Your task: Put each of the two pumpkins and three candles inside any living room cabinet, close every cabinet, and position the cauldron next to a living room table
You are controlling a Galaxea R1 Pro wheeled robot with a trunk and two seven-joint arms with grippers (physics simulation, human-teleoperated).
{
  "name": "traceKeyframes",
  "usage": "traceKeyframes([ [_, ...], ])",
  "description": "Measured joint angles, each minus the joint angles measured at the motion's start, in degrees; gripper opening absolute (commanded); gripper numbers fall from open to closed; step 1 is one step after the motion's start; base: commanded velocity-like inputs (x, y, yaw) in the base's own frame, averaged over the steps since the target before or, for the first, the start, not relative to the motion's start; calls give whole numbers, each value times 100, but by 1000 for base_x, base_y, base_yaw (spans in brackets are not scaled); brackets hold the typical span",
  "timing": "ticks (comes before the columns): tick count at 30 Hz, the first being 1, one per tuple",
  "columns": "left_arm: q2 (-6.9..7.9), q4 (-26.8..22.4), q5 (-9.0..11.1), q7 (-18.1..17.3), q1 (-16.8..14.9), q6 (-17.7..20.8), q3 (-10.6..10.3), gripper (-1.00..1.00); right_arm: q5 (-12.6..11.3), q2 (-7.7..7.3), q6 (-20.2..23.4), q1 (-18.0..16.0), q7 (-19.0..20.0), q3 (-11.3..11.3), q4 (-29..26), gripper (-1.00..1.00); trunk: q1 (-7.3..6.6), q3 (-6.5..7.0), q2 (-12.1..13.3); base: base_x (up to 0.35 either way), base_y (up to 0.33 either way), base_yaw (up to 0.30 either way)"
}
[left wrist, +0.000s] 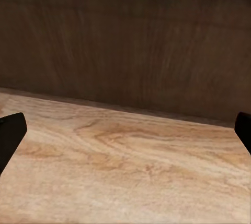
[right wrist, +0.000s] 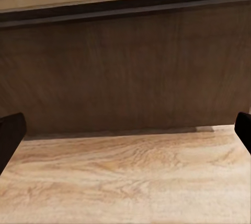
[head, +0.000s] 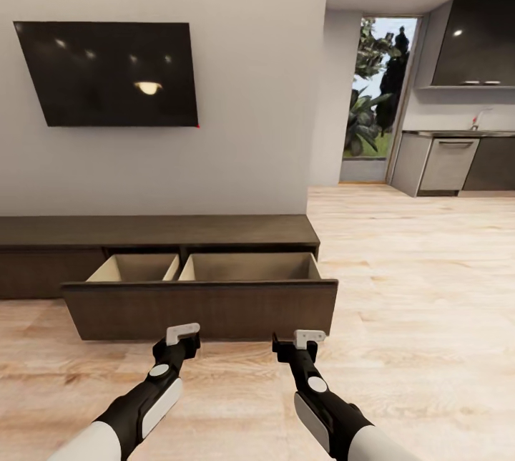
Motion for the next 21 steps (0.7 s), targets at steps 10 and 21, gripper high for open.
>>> traceKeyframes([
  [10,5,-191,1,-6,0,-1,3,100,-33,-9,-3,0,0,-9,1,100,14,-110,-6,6,2,0],
  [21,-3,-197,-5,-10,0,0,-11,100,-53,-17,-4,-2,8,-10,4,100,42,-354,-21,0,0,0],
])
